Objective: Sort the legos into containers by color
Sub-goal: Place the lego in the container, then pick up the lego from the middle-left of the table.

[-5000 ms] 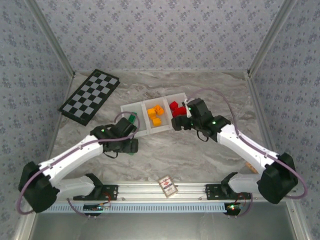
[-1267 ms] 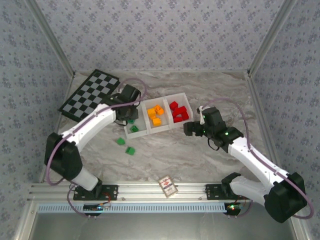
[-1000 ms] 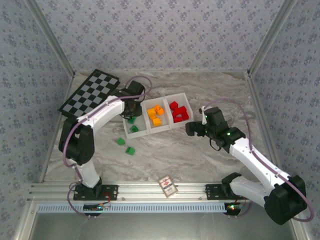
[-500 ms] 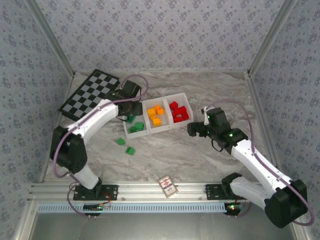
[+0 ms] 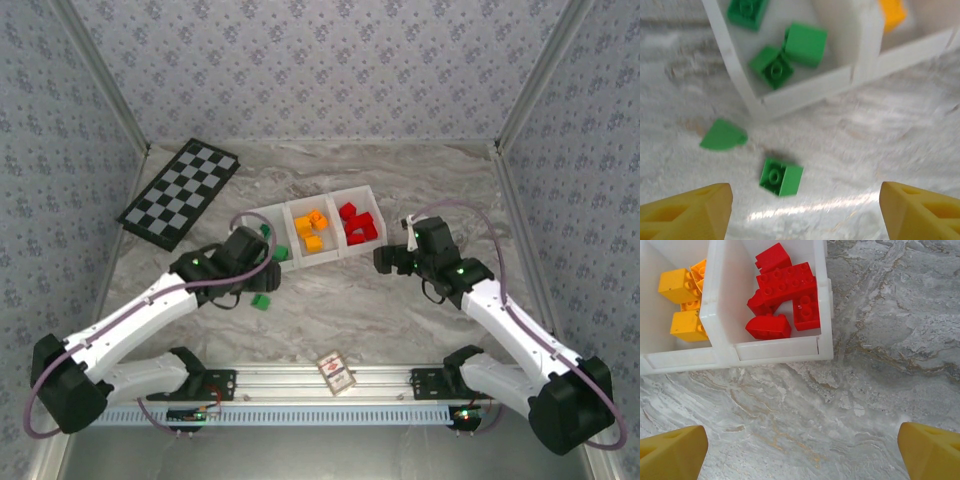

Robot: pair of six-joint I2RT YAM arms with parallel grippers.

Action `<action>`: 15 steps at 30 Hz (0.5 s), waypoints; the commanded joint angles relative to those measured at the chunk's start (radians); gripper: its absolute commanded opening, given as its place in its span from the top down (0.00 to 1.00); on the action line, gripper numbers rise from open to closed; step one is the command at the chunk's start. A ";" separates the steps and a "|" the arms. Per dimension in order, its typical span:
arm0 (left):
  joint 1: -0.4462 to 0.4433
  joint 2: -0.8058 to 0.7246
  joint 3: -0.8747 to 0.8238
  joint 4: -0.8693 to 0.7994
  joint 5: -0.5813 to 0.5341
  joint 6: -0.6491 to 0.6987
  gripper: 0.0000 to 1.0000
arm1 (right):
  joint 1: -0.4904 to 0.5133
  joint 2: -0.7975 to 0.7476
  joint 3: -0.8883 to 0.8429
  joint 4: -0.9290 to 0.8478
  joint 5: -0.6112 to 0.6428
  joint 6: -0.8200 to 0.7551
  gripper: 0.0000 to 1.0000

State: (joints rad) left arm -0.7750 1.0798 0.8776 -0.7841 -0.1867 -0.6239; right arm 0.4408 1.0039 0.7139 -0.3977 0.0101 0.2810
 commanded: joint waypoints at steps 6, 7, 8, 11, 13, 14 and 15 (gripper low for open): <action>-0.042 0.066 -0.070 -0.048 0.006 0.008 0.22 | -0.007 0.033 -0.004 0.038 -0.029 0.026 0.00; -0.042 0.081 -0.073 -0.038 0.007 0.012 0.22 | -0.007 0.033 -0.006 0.037 -0.029 0.028 0.00; -0.043 0.098 -0.075 -0.027 0.011 0.020 0.22 | -0.005 0.032 -0.006 0.035 -0.029 0.029 0.00; -0.042 0.151 -0.082 -0.002 0.018 0.036 0.22 | -0.006 0.026 -0.005 0.025 -0.025 0.031 0.01; -0.035 0.185 -0.089 0.022 0.041 0.044 0.22 | -0.007 0.020 -0.006 0.019 -0.022 0.031 0.00; -0.030 0.201 -0.096 0.035 0.052 0.046 0.22 | -0.007 0.018 -0.005 0.015 -0.020 0.030 0.00; -0.022 0.216 -0.101 0.051 0.065 0.051 0.23 | -0.006 0.014 -0.006 0.011 -0.018 0.029 0.00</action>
State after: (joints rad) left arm -0.8093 1.2686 0.7864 -0.7719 -0.1600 -0.6010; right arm 0.4404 1.0359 0.7139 -0.3767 -0.0055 0.2996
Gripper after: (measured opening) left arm 0.775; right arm 0.996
